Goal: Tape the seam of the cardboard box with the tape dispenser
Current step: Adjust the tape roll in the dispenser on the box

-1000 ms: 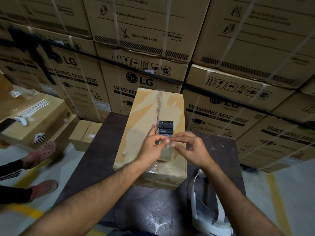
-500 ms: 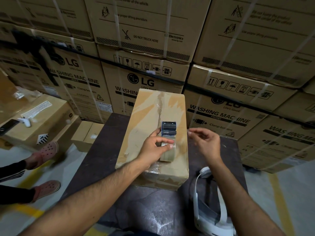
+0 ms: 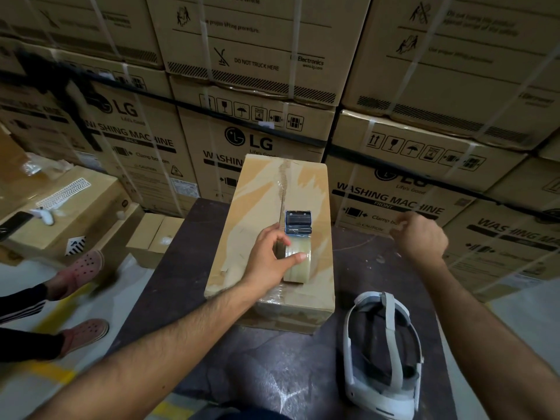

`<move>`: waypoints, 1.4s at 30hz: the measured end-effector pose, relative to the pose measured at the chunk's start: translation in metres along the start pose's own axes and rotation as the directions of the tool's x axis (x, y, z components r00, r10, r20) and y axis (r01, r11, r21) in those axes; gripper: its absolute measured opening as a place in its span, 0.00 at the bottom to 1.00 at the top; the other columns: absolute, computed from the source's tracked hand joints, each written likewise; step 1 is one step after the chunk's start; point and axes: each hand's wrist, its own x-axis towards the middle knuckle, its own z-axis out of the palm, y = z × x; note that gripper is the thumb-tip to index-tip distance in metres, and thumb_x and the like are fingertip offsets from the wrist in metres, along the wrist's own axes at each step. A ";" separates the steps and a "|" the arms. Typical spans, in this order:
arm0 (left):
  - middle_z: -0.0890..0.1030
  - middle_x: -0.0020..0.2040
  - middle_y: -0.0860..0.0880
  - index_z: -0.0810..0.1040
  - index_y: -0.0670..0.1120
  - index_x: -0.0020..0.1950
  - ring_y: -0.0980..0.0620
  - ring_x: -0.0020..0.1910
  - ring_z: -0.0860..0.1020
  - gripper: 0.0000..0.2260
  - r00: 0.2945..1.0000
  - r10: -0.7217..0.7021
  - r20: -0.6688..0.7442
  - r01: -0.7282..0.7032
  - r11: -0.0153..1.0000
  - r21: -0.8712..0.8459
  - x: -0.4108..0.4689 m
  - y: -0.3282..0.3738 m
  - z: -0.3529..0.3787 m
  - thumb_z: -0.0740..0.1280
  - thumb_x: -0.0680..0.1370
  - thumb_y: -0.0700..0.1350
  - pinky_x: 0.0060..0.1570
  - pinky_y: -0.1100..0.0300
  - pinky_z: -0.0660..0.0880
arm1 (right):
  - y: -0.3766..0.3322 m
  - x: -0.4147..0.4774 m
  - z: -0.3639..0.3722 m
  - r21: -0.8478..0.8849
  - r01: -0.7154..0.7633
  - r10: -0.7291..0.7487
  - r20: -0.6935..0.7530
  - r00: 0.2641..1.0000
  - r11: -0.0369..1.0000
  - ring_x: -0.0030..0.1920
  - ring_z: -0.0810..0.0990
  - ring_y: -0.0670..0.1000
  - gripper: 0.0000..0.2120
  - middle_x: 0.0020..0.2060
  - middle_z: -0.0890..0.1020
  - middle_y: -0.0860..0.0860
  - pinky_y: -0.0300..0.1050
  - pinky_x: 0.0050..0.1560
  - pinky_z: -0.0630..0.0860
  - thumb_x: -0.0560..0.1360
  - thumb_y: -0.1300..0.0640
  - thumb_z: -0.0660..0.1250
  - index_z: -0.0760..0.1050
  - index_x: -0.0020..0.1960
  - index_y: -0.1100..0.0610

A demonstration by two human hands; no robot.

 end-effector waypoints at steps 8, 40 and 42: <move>0.75 0.65 0.50 0.78 0.51 0.46 0.53 0.64 0.74 0.22 0.995 -0.071 -0.066 0.087 0.954 0.288 -0.005 0.002 -0.005 0.76 0.69 0.68 0.62 0.57 0.71 | -0.013 -0.004 0.021 -0.167 0.004 0.026 0.179 0.983 0.986 0.53 0.86 0.60 0.10 0.53 0.87 0.58 0.53 0.52 0.82 0.81 0.57 0.68 0.84 0.61 0.52; 0.75 0.74 0.54 0.72 0.51 0.28 0.48 0.72 0.73 0.12 0.995 -0.093 0.029 0.081 0.958 0.274 0.001 -0.011 0.016 0.66 0.67 0.56 0.70 0.44 0.68 | -0.161 -0.141 0.027 0.542 0.148 0.009 -0.276 0.961 0.827 0.45 0.84 0.51 0.12 0.38 0.84 0.45 0.47 0.40 0.79 0.67 0.41 0.82 0.87 0.44 0.47; 0.74 0.74 0.56 0.74 0.50 0.28 0.49 0.71 0.73 0.15 0.996 -0.085 0.025 0.076 0.965 0.251 0.003 -0.017 0.016 0.67 0.67 0.60 0.69 0.43 0.70 | -0.157 -0.140 0.026 0.587 0.171 -0.003 -0.276 0.961 0.791 0.44 0.84 0.49 0.10 0.39 0.84 0.43 0.46 0.41 0.80 0.69 0.43 0.81 0.87 0.46 0.47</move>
